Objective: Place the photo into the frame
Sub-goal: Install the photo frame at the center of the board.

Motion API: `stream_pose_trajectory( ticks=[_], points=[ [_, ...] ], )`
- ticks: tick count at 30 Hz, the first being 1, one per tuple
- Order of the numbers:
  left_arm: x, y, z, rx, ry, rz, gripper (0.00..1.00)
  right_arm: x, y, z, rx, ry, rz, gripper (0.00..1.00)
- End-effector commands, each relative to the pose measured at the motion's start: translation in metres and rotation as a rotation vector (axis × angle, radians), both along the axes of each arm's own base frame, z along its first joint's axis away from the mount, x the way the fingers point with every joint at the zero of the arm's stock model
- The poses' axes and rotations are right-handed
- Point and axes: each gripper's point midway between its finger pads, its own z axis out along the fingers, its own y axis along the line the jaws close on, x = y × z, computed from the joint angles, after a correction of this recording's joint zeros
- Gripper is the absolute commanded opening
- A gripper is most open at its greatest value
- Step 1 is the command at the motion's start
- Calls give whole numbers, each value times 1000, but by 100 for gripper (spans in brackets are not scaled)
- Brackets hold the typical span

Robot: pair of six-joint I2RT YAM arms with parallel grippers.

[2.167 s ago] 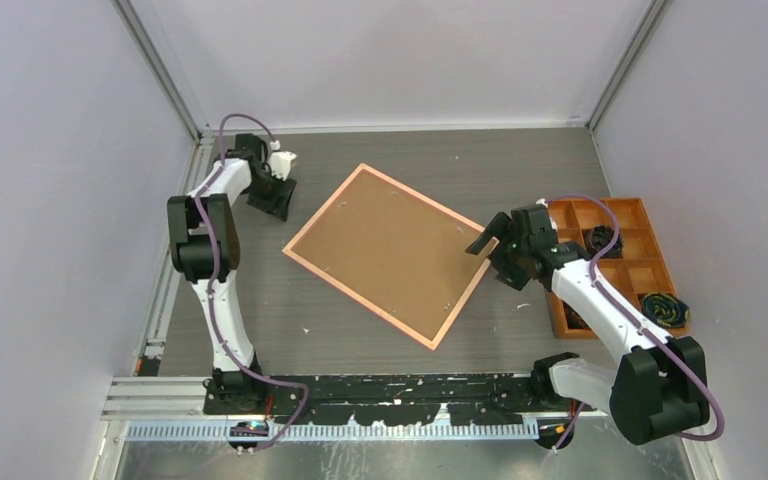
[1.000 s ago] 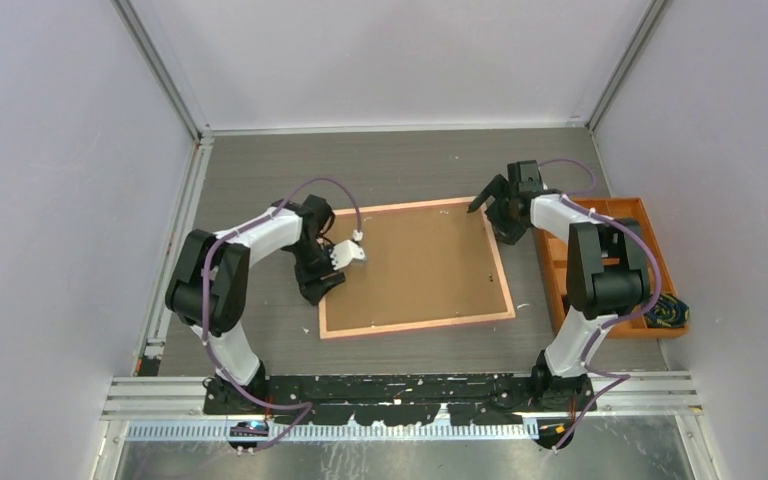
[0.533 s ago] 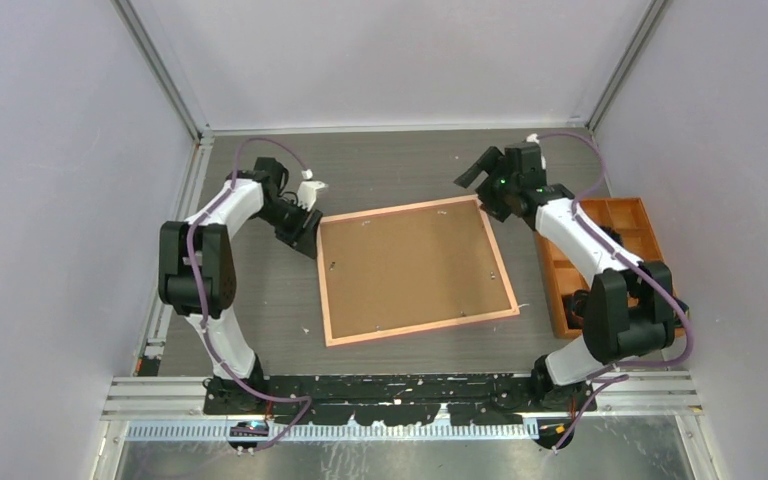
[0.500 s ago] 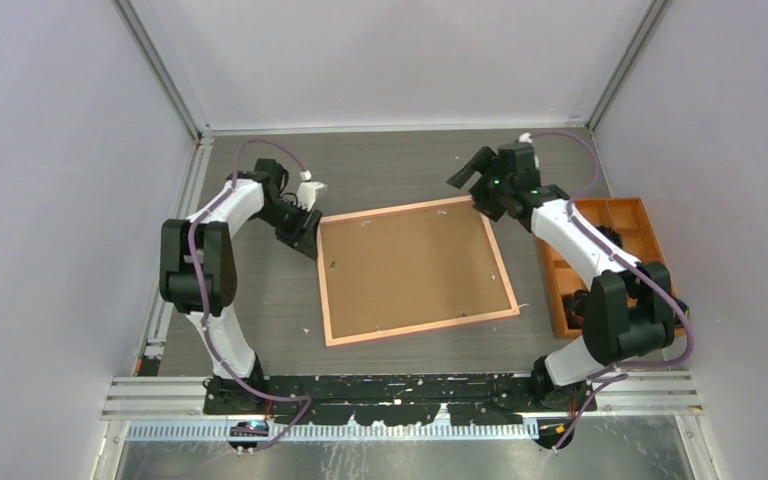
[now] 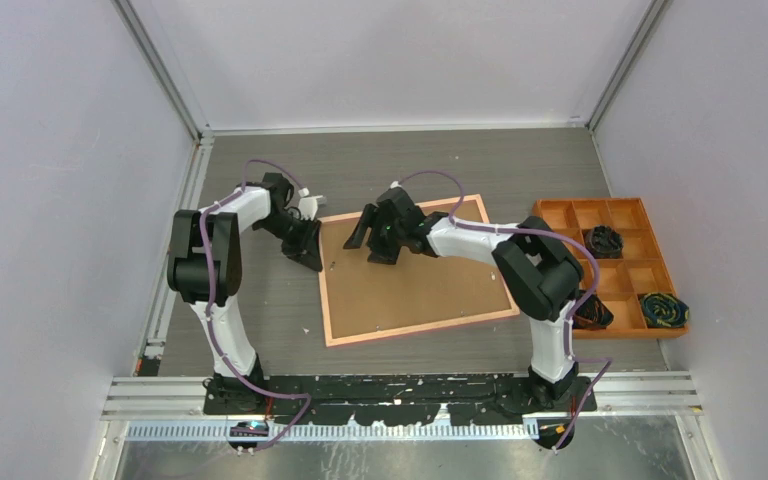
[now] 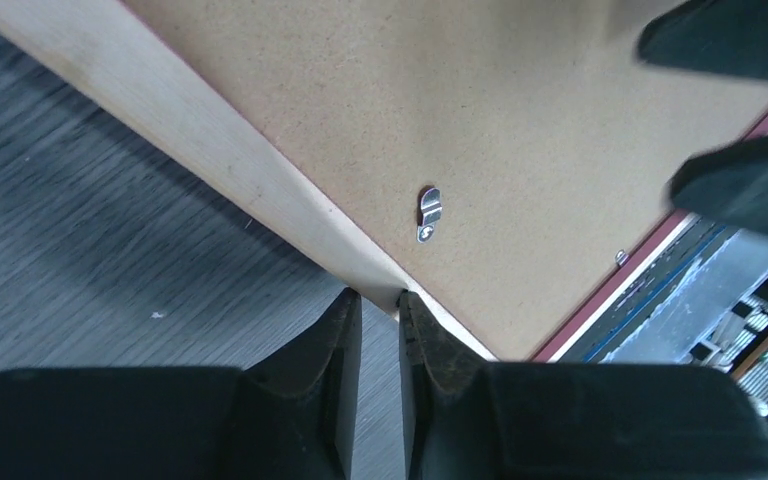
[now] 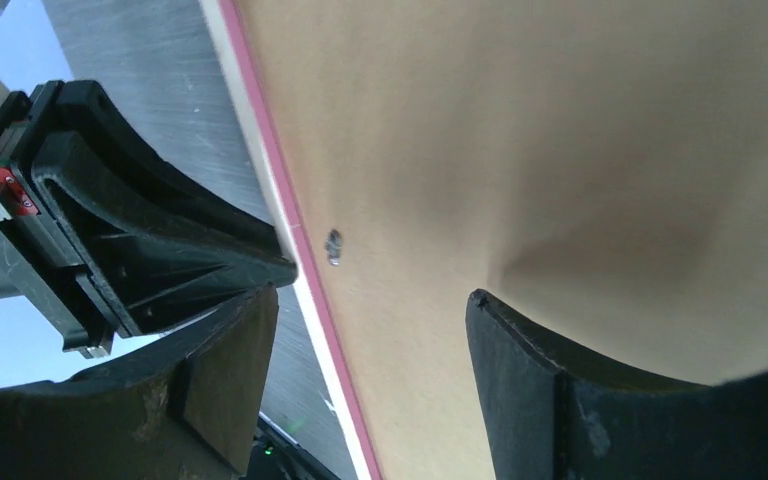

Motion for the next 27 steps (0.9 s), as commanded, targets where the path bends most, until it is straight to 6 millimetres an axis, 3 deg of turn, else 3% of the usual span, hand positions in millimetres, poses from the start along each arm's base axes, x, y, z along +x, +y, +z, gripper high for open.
stream_pose_trajectory(
  ticks=[1, 8, 27],
  points=[
    [14, 6, -13, 19, -29, 43, 17, 10, 54, 37, 156, -66, 35, 73],
    [15, 10, -16, 4, -7, 87, 13, 2, 85, 22, 180, -16, 71, 67],
    [14, 13, -25, 13, 11, 104, 12, -8, 103, -5, 196, 75, 93, 60]
  ],
)
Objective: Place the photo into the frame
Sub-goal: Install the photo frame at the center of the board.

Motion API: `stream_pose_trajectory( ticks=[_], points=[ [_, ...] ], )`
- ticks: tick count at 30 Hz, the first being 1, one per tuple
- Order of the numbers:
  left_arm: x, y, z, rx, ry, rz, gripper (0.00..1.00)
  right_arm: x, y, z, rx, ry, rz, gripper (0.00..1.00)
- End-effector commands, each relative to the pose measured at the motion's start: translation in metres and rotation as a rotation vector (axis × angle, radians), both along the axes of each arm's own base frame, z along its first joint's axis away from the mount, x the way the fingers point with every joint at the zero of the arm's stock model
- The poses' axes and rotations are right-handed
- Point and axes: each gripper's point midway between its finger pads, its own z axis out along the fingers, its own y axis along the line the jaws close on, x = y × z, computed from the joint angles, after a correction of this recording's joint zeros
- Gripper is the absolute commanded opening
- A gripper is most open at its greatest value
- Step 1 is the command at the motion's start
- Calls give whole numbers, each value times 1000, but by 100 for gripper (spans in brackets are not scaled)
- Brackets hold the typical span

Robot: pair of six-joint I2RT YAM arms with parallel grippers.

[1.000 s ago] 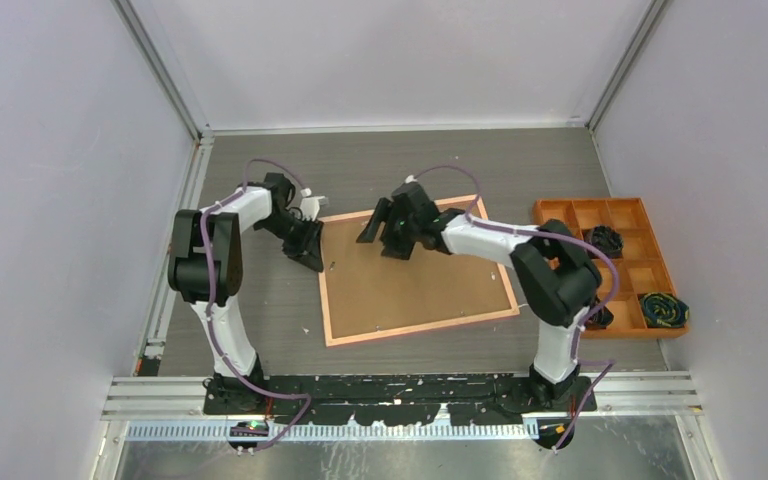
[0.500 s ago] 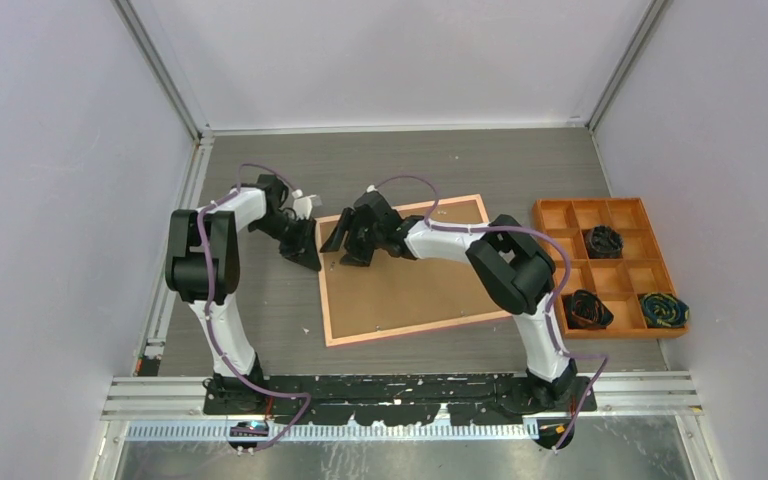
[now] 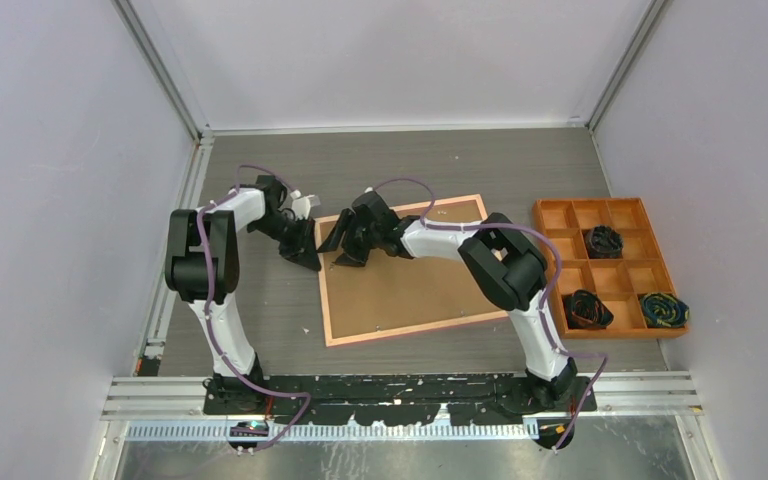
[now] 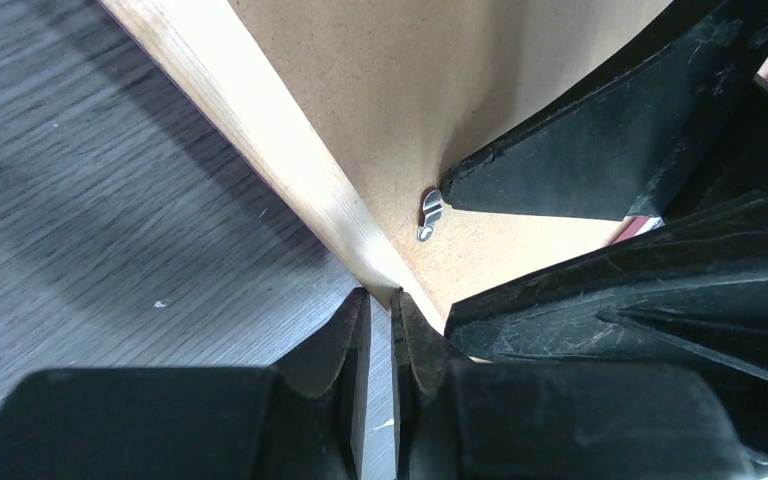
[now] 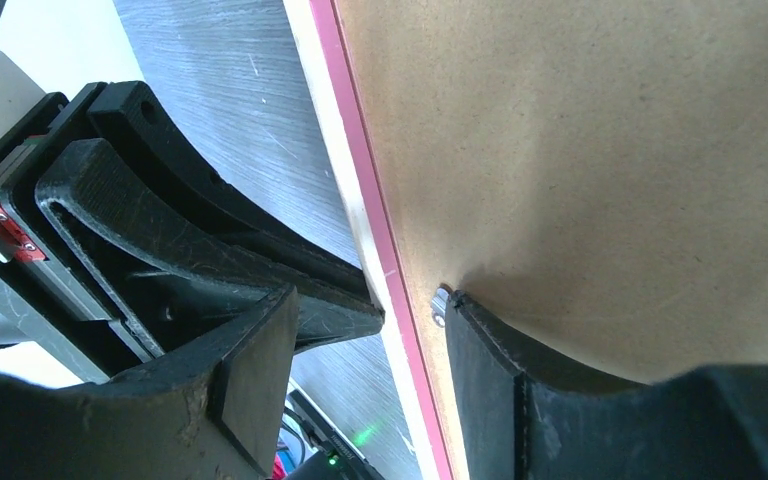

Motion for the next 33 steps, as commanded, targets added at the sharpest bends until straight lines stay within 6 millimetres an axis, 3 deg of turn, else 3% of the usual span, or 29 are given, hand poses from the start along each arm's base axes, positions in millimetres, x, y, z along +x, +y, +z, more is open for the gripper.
stream_pose_trajectory(
  ticks=[1, 21, 33],
  points=[
    [14, 10, -26, 71, -60, -12, 12, -1, 15, 9, 44, 1, 14, 60],
    [20, 11, -24, 77, -85, -14, 11, -6, 32, 6, 108, 41, 50, 51],
    [21, 12, -23, 81, -90, -17, 11, -13, 41, 8, 127, 41, 143, 51]
  ],
)
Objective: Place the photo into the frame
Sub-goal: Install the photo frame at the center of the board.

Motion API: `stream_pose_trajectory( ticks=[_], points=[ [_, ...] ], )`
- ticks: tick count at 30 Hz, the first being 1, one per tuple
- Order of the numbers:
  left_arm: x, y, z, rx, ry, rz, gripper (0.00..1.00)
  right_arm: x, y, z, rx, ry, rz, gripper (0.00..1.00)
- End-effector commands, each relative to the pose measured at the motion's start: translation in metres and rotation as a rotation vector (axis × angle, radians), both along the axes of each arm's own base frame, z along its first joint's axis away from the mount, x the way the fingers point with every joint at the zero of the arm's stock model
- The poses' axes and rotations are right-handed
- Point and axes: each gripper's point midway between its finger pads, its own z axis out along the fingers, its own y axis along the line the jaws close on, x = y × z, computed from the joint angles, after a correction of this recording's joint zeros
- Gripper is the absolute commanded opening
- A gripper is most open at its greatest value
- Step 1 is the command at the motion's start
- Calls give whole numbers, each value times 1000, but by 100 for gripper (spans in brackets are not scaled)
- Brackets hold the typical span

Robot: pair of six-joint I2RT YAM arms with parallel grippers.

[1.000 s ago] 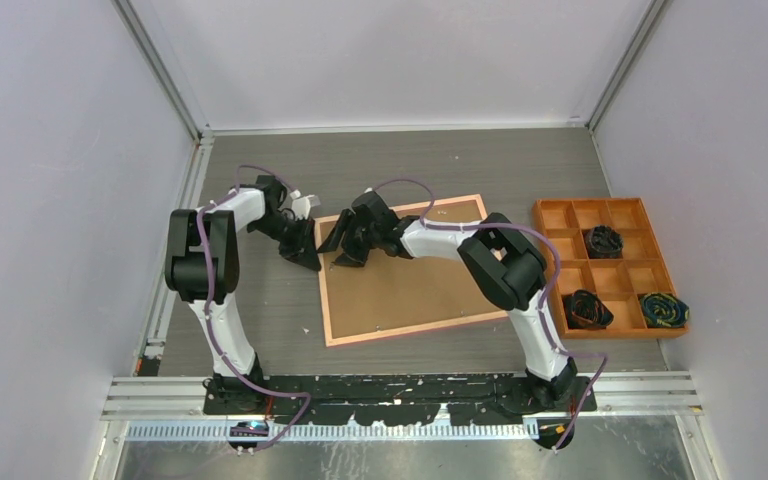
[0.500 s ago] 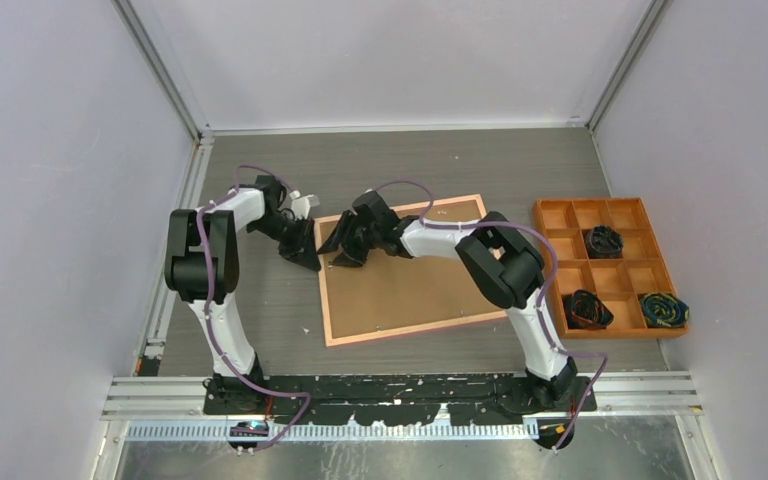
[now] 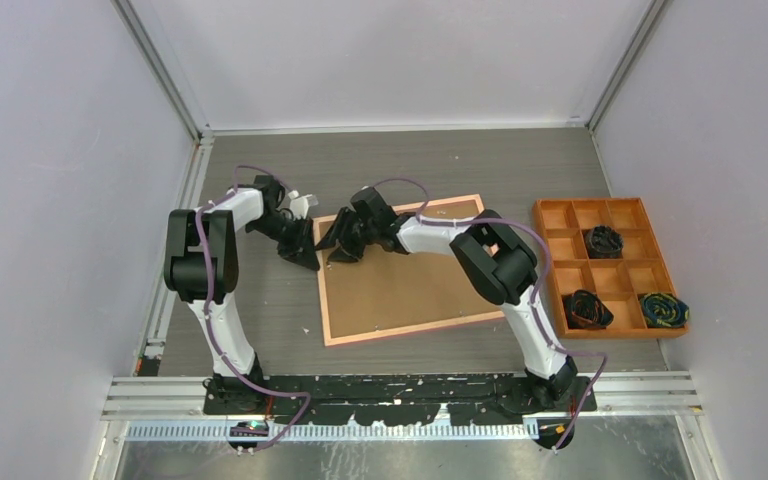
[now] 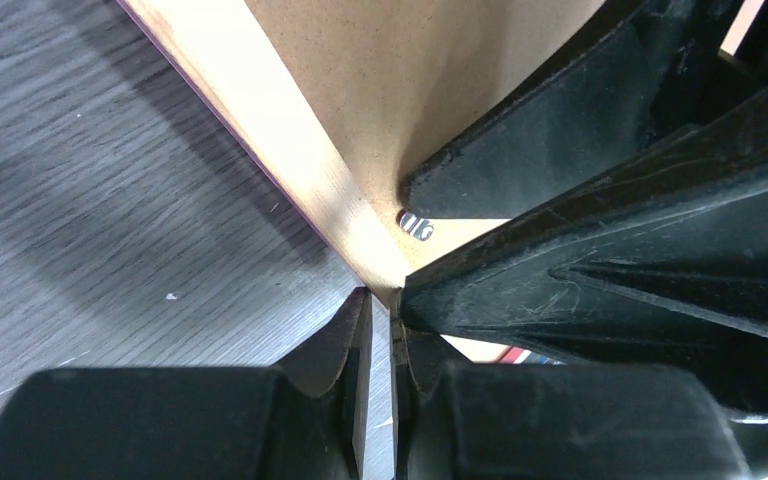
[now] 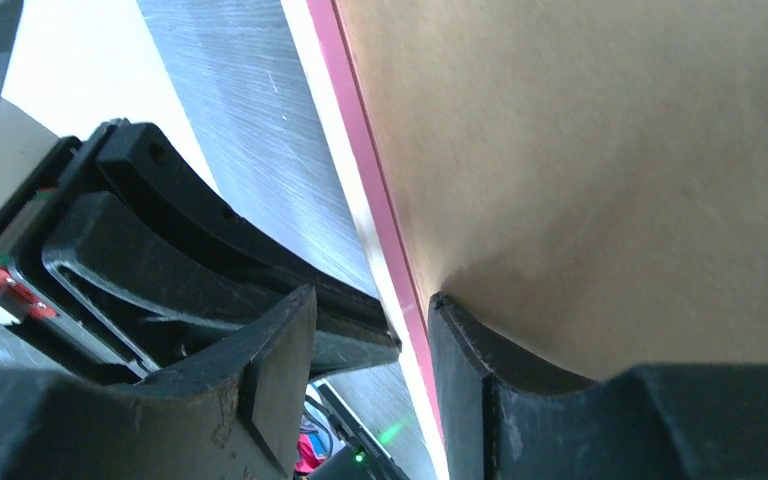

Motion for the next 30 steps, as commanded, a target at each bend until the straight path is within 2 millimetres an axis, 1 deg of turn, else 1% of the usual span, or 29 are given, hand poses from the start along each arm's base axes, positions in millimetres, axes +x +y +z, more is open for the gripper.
stream_pose_trajectory(
  ticks=[1, 5, 7, 10, 14, 16, 18, 20, 22, 24, 26, 30],
  points=[
    [20, 9, -23, 83, -96, -34, 11, -19, 29, 13, 71, -31, 131, 52],
    [20, 10, -23, 88, -97, -38, 11, -25, 28, 11, 54, -31, 191, 51],
    [20, 10, -22, 89, -100, -39, 11, -25, 24, 11, 32, -40, 211, 50],
    [20, 10, -20, 89, -104, -40, 11, -15, 10, 23, 8, -92, 204, 51],
    [20, 11, -20, 97, -109, -43, 11, 6, -14, 43, -18, -160, 179, 53],
    [20, 12, -19, 99, -112, -44, 11, 12, -25, 47, -29, -175, 158, 54],
    [21, 12, -19, 102, -116, -42, 11, 11, -30, 44, -40, -171, 159, 54],
    [22, 12, -18, 102, -119, -41, 11, 5, -29, 37, -46, -153, 178, 54],
    [22, 11, -18, 99, -115, -37, 11, -2, -24, 30, -49, -141, 199, 54],
    [22, 11, -18, 95, -113, -35, 11, -9, -17, 24, -52, -136, 223, 52],
    [22, 11, -18, 96, -111, -34, 11, -13, -13, 19, -58, -132, 236, 49],
    [21, 12, -17, 100, -116, -38, 11, -13, -9, 10, -66, -124, 237, 48]
  ],
)
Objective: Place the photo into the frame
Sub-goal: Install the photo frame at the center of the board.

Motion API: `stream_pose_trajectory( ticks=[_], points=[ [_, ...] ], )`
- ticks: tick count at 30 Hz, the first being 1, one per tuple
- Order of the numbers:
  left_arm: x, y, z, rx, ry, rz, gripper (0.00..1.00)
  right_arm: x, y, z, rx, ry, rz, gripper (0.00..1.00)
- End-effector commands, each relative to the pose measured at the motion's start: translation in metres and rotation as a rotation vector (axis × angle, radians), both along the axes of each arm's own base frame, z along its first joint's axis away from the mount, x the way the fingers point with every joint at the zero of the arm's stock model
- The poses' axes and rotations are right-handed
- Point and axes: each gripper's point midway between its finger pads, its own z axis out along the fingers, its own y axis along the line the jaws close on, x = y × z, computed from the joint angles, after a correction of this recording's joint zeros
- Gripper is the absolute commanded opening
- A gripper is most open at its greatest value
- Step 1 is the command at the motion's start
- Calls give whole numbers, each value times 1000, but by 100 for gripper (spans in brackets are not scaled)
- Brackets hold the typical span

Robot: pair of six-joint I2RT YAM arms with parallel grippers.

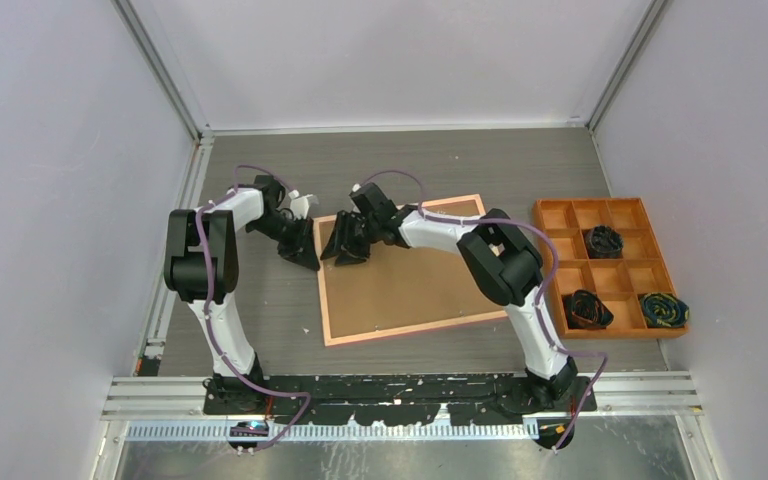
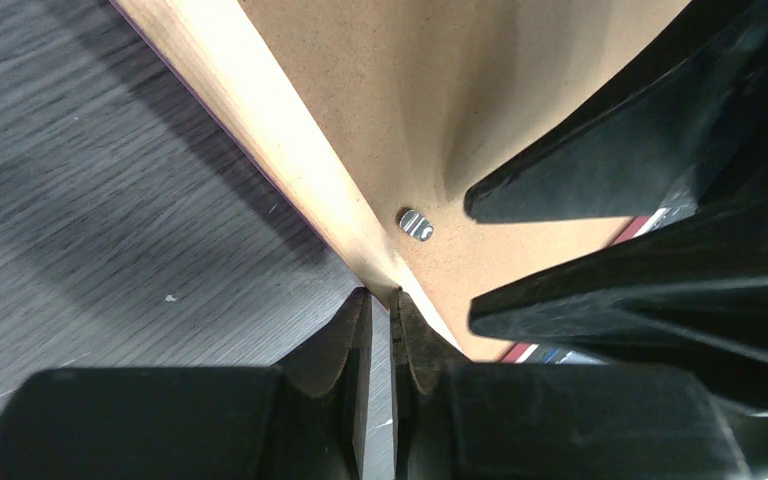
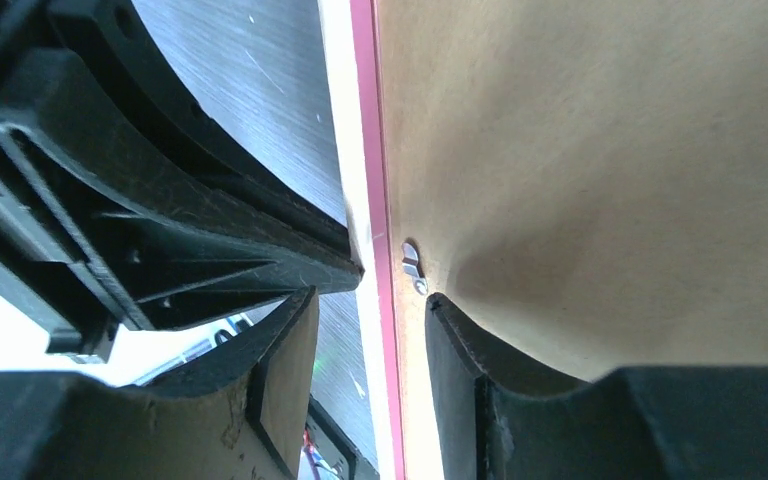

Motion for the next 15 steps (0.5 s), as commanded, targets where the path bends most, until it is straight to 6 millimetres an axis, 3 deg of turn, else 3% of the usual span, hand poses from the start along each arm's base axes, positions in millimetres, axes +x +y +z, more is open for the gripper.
stream_pose_trajectory(
  ticks=[1, 9, 15],
  points=[
    [21, 12, -18, 99, -110, -31, 11, -4, 12, 3, 18, -17, 40, 48],
    [22, 11, -16, 93, -108, -29, 11, -1, 12, -6, 5, -21, 34, 42],
    [20, 11, -16, 95, -106, -36, 10, 9, 2, -6, -15, -40, 13, 26]
  ],
)
